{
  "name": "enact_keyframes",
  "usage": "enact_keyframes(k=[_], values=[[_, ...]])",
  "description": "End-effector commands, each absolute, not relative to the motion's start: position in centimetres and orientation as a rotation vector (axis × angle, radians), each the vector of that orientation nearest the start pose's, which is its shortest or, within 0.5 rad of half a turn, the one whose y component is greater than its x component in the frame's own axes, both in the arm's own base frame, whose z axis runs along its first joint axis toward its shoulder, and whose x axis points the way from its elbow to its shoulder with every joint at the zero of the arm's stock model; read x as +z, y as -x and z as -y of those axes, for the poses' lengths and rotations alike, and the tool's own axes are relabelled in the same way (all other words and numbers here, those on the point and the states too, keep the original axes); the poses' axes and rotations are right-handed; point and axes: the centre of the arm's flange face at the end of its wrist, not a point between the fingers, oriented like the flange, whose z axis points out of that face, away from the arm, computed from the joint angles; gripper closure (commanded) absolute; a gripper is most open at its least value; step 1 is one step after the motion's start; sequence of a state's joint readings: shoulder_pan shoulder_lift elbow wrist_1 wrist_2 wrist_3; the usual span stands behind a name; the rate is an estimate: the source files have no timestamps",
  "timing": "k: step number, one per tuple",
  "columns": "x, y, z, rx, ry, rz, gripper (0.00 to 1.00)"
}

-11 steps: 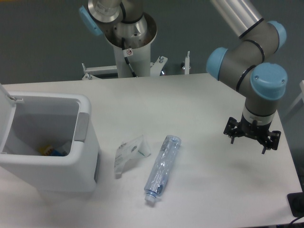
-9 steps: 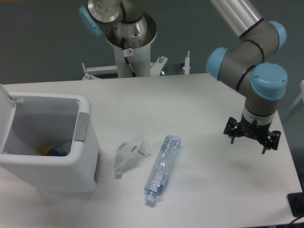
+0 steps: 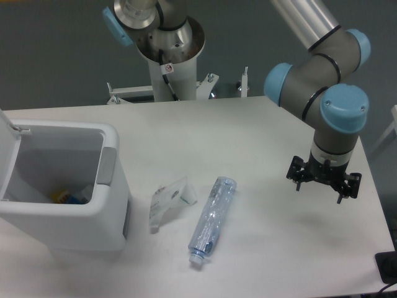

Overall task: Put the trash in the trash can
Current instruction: 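Move the open gripper toward the clear plastic bag on the table, then lower the gripper onto the clear plastic bag and close on it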

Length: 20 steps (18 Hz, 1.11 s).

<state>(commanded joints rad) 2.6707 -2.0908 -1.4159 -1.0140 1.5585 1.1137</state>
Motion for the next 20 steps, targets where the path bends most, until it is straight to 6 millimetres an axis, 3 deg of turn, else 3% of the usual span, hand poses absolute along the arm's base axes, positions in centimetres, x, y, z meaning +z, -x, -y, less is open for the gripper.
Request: enact_keyframes(k=[3, 7, 13, 15, 20], values=[[31.2, 55.6, -43.6, 0.247, 3.031, -0.026, 0.00], [30.1, 52.7, -44.0, 0.207, 3.035, -0.005, 0.00], [29.2, 45.7, -48.6, 0.163, 3.021, 0.022, 0.00], [28.1, 42.4, -50.4, 0.125, 3.034, -0.047, 0.00], [25.5, 35.6, -52.9, 0.015, 3.044, -0.195, 0.00]])
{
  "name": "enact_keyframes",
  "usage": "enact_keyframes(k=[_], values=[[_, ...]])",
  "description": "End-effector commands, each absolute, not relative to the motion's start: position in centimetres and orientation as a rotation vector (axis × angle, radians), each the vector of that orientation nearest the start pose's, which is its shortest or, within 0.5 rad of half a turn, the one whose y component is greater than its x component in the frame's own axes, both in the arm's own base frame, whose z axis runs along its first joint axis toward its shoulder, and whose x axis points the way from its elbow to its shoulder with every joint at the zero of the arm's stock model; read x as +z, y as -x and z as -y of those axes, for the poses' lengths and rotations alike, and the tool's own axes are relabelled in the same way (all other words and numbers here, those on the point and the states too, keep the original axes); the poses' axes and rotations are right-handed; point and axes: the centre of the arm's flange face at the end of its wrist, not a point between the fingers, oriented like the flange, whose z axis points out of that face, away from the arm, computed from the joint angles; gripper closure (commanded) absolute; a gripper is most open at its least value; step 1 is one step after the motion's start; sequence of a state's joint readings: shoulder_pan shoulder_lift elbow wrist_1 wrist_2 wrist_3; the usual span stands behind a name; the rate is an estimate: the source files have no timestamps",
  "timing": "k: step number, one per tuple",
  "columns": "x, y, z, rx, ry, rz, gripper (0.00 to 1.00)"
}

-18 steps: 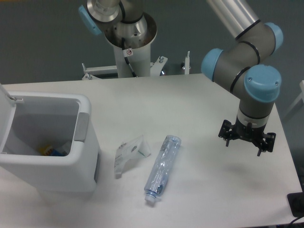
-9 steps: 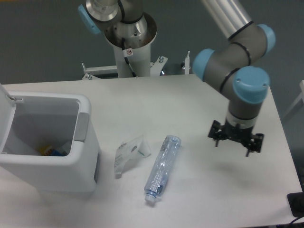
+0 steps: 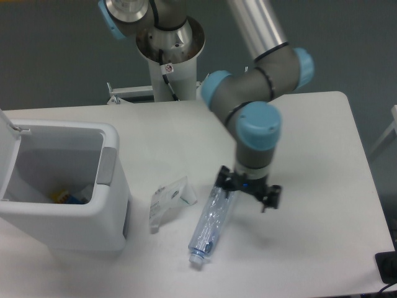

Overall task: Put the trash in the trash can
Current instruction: 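Lower the gripper onto the clear plastic bag and close on it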

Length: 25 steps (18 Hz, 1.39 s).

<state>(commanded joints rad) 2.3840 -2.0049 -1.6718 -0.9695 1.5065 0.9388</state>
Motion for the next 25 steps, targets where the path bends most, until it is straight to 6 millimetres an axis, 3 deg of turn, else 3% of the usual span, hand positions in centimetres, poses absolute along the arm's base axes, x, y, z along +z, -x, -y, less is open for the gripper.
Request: enact_keyframes(k=[4, 8, 12, 14, 16, 21, 23, 25], values=[[25.8, 32.1, -52.2, -0.083, 3.003, -0.239, 0.00], [25.2, 30.8, -52.2, -0.157, 2.967, -0.245, 0.00], [22.9, 29.3, -52.2, -0.200, 3.000, -0.272, 0.03], [22.4, 29.3, -52.2, -0.211, 3.008, -0.269, 0.37], [21.6, 29.4, -52.2, -0.230, 3.018, -0.258, 0.62], [21.8, 29.3, -52.2, -0.234, 3.019, -0.249, 0.91], [22.2, 29.2, -52.1, -0.262, 3.028, -0.246, 0.99], [23.3, 29.6, -52.1, -0.310, 3.043, -0.233, 1.00]])
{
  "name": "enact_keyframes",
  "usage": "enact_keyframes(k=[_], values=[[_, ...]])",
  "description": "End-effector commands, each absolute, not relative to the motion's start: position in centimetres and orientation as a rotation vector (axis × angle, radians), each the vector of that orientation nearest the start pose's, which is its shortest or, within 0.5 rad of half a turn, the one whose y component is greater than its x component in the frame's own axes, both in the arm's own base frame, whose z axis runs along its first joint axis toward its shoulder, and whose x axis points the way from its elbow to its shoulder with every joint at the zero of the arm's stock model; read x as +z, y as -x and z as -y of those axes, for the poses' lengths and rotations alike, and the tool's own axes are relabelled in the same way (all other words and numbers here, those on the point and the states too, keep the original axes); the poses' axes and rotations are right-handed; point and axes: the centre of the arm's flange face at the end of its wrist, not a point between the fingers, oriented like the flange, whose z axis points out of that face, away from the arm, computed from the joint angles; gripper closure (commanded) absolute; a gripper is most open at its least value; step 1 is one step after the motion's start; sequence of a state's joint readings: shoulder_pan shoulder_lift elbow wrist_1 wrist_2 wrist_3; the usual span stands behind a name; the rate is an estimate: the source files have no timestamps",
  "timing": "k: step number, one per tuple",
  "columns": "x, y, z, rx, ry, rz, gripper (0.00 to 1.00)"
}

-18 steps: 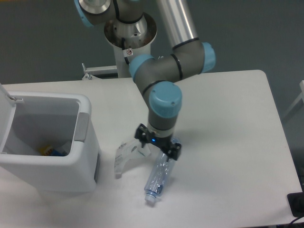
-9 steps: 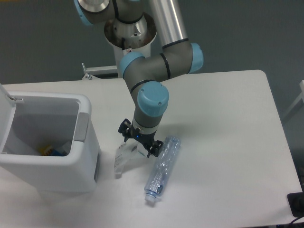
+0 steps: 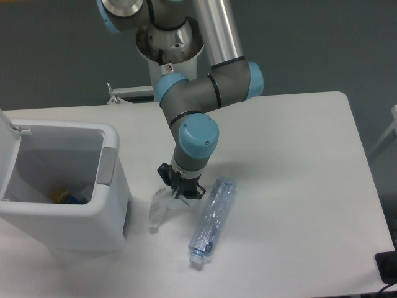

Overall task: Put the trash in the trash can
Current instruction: 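Lower the gripper onto the clear plastic bag and close on it, then lift the held bag and carry it over the white trash bin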

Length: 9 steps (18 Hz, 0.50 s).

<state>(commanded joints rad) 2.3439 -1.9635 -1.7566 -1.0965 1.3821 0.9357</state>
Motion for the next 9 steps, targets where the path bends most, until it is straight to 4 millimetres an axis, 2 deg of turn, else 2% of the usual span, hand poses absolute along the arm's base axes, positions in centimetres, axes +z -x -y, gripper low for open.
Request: enact_keyframes(k=[3, 5, 7, 9], values=[[24.9, 30.4, -52.2, -0.352, 3.060, -0.217, 1.00], [26.6, 31.1, -52.4, -0.377, 3.042, -0.201, 1.00], [28.9, 32.5, -52.5, -0.449, 2.974, -0.144, 1.00], [32.8, 34.1, -52.8, -0.537, 2.898, -0.081, 1.00]])
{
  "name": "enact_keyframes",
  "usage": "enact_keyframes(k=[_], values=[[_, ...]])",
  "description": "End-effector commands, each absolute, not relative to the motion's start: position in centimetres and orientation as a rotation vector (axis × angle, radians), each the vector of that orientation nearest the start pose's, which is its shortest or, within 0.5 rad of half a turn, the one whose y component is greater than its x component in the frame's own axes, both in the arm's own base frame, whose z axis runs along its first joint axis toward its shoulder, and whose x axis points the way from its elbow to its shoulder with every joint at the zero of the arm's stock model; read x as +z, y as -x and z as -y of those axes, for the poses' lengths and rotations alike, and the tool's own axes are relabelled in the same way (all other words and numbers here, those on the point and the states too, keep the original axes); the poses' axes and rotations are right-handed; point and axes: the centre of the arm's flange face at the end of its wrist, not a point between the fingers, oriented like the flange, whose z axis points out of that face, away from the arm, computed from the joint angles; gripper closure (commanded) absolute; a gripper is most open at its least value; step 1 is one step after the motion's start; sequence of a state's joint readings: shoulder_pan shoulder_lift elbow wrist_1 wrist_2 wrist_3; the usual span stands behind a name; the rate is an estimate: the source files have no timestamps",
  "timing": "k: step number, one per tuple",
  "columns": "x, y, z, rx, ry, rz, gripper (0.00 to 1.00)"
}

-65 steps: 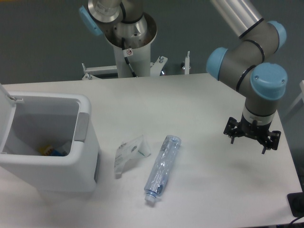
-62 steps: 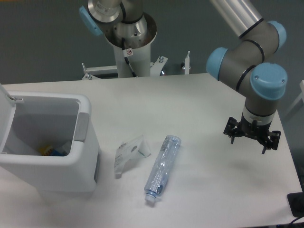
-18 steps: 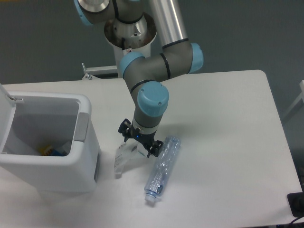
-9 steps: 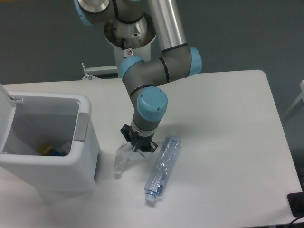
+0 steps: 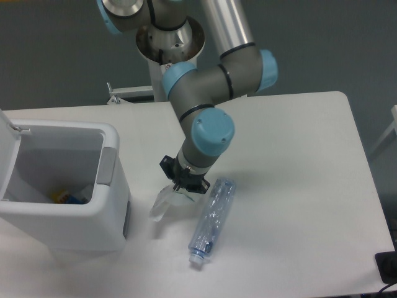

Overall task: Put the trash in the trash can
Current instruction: 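Lift the held bag and carry it over the white trash bin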

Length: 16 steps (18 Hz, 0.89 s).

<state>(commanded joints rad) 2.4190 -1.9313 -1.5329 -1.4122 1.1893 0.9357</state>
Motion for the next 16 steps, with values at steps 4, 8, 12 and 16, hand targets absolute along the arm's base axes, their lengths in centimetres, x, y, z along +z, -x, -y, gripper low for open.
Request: enact_keyframes(k=[4, 8, 12, 16], values=[[38.6, 35.2, -53.6, -0.622, 2.800, -0.027, 1.00], [45.1, 36.0, -53.9, -0.641, 2.612, 0.071, 1.00], [50.2, 34.6, -53.1, -0.636, 2.499, 0.120, 1.00], [54.7, 31.3, -52.3, -0.608, 2.430, 0.066, 1.00]])
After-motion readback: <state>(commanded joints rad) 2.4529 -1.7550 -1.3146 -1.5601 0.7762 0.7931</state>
